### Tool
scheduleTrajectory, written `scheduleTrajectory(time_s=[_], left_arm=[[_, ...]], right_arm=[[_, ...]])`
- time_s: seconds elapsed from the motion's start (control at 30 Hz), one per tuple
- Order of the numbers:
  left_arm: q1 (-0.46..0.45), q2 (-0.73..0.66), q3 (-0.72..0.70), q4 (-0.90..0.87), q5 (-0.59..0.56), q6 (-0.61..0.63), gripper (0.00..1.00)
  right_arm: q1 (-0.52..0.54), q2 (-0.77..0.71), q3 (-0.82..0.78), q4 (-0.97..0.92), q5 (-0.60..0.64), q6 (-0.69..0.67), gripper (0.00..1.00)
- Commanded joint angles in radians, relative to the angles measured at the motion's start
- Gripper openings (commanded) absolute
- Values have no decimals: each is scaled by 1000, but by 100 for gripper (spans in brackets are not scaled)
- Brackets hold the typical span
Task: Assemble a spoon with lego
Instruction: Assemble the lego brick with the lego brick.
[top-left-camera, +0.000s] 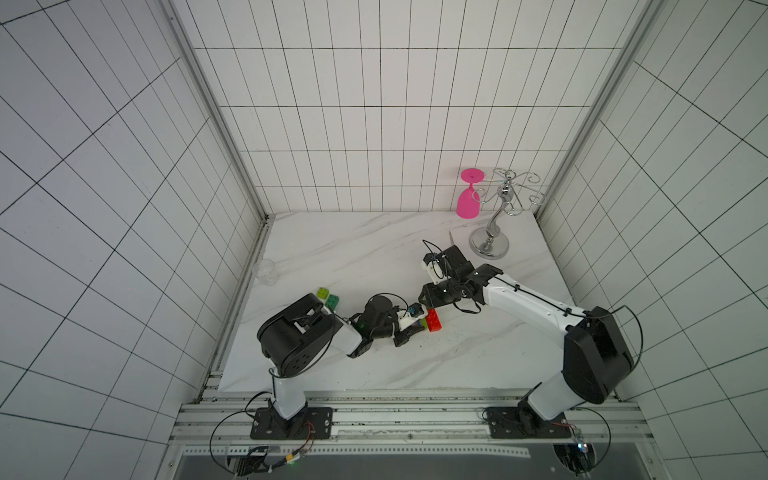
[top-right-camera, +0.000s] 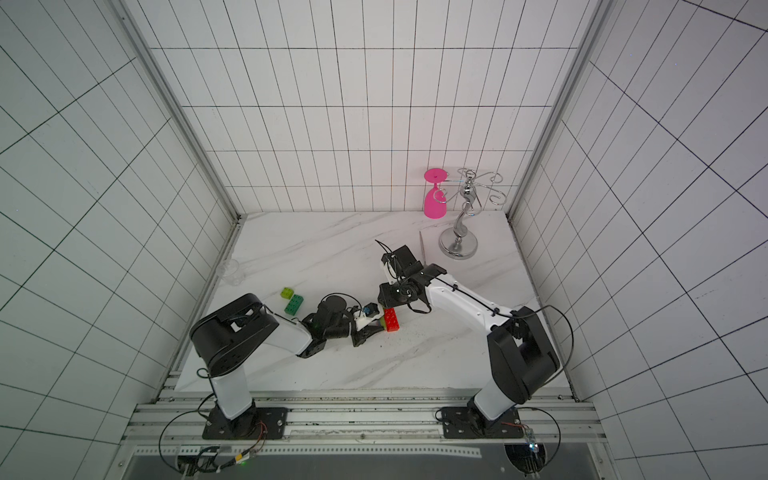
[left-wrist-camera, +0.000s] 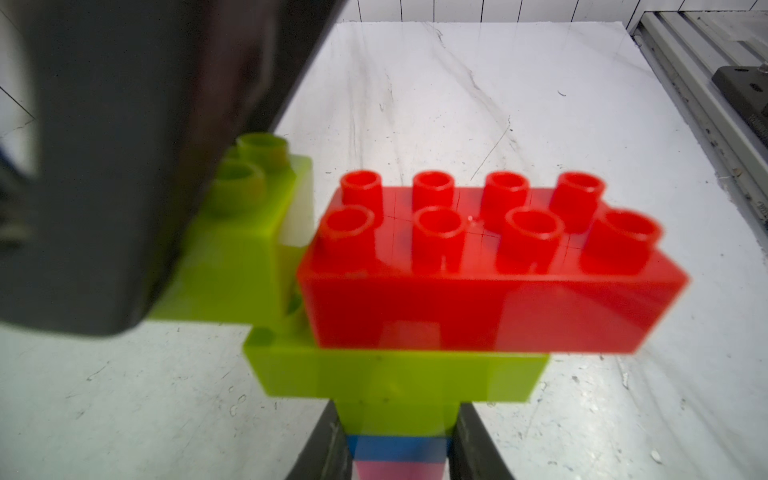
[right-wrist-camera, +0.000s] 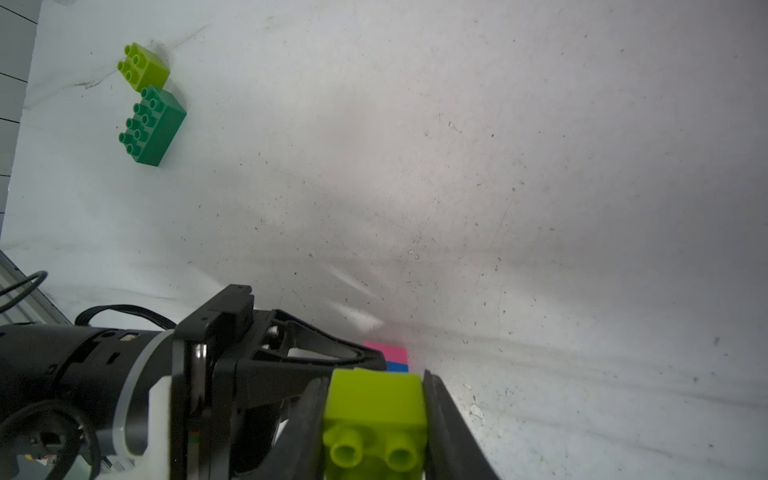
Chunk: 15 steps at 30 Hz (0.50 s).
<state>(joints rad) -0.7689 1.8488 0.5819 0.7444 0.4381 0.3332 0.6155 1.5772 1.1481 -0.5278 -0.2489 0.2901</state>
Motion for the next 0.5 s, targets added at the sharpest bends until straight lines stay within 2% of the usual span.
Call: scheduleTrajectory(time_s=[0.0,0.2,0.47], left_arm=[[4,15,16,4,-13,1,0],[4,13,13,3,-13,1,0],[3,7,12,1,-14,4,0]], right_arm=[[-4,-19,29,-74,-11,4,24],[-7,-15,10,-69,-29,-4,24],[-11,41,-16,-37,5,-23,23]])
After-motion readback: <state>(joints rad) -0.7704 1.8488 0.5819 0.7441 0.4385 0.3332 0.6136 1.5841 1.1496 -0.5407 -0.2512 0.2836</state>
